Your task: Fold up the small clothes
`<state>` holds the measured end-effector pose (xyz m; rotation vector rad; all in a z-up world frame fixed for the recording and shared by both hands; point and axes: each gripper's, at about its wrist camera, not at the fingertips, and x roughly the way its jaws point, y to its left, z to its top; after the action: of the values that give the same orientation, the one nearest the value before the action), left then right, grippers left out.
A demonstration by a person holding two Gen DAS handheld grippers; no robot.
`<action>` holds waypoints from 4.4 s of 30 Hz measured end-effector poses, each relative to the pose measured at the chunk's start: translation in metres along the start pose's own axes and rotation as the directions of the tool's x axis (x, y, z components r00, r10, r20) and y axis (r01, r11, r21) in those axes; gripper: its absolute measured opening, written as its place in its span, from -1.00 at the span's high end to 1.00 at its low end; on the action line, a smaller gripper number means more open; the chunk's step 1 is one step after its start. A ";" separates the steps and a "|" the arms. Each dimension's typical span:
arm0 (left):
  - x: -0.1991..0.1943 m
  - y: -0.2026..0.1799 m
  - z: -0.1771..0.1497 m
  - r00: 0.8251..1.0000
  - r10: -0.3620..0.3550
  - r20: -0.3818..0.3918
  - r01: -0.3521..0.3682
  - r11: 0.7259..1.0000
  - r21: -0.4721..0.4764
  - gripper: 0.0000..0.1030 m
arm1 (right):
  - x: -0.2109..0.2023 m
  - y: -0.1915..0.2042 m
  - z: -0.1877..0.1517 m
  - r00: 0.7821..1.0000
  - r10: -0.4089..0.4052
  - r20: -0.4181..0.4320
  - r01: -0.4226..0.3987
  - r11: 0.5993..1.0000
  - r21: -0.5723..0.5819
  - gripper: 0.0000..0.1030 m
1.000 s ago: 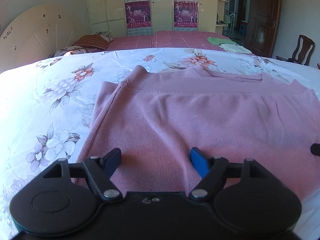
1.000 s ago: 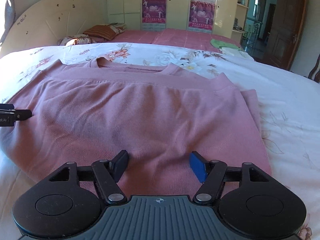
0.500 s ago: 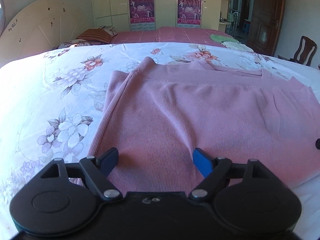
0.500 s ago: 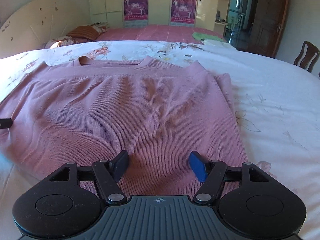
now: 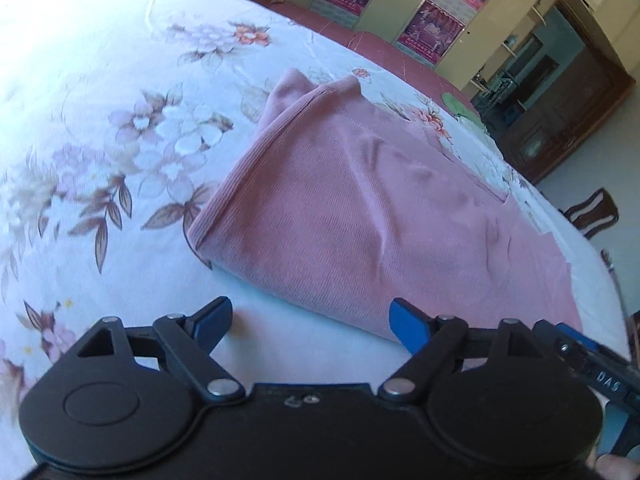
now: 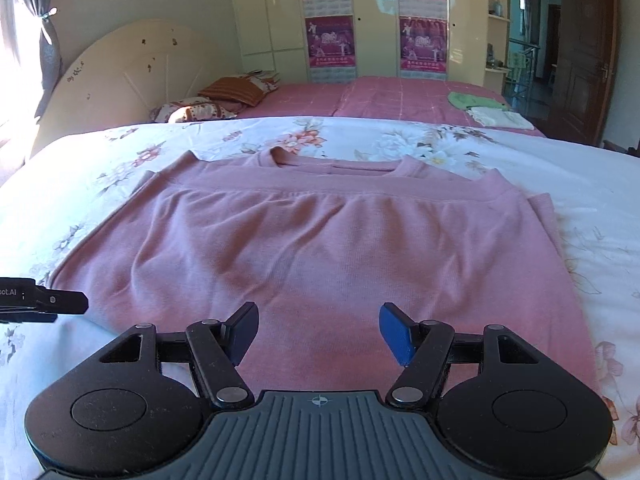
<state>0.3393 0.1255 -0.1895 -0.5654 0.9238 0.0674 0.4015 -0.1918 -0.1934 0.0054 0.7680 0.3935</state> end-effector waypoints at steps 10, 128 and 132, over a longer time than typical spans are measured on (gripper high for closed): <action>0.016 0.012 0.001 0.986 -0.099 0.136 0.121 0.979 -0.164 -0.67 | 0.028 0.016 0.009 0.999 0.034 0.003 -0.034 0.999 -0.024 -0.29; 0.086 -0.208 -0.043 0.981 -0.193 0.018 0.150 0.817 0.557 -0.50 | -0.081 -0.167 -0.027 0.997 -0.069 0.016 0.062 0.954 0.293 0.42; 0.086 -0.209 -0.045 0.982 -0.187 0.018 0.145 0.818 0.557 -0.50 | -0.077 -0.168 -0.028 0.999 -0.051 -0.011 0.052 0.956 0.287 0.46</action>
<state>0.4194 -0.0905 -0.1861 -0.0950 0.7709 -0.3327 0.3905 -0.3781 -0.1862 0.2576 0.8215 0.2296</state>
